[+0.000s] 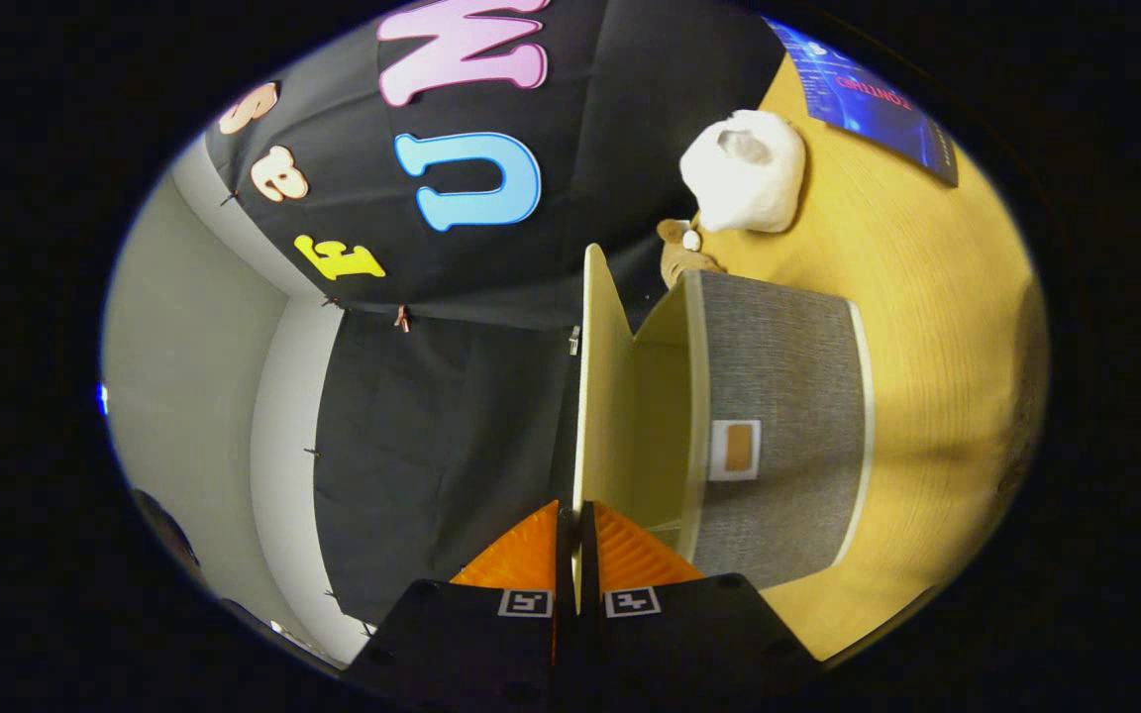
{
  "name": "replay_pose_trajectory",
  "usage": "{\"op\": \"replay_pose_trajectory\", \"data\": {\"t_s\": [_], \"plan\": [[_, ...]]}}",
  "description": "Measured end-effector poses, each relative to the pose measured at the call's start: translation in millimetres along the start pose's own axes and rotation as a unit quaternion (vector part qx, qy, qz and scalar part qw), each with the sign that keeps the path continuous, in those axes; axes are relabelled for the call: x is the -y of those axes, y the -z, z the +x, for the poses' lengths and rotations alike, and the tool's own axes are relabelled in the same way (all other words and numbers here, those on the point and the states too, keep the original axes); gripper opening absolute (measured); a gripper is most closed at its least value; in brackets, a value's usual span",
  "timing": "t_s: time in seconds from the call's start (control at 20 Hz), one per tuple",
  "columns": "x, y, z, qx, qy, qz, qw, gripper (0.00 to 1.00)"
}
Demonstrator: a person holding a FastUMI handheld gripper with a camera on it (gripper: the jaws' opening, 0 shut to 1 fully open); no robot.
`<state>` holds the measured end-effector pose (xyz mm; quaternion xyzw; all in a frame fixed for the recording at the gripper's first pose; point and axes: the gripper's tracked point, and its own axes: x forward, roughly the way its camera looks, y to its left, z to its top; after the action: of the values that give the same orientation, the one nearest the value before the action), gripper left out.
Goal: Open the storage box then place both shoes into the box .Put the left shoe in first, then the right shoe, with the right side of both shoes facing outward in a uniform manner.
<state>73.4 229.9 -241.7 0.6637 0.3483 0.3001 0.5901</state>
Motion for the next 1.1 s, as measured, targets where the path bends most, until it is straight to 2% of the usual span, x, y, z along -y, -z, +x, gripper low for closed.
{"op": "replay_pose_trajectory", "data": {"t_s": [0.3, 0.6, 0.85, 1.1], "plan": [[-55, 3, 44, -0.001, -0.01, -0.037, 0.999, 0.05], [-93, 29, 116, -0.019, -0.006, -0.074, 0.997, 0.05], [-103, 51, 180, -0.029, 0.01, -0.098, 0.995, 0.05], [-92, 75, 227, -0.034, 0.04, -0.114, 0.992, 0.05]]}}
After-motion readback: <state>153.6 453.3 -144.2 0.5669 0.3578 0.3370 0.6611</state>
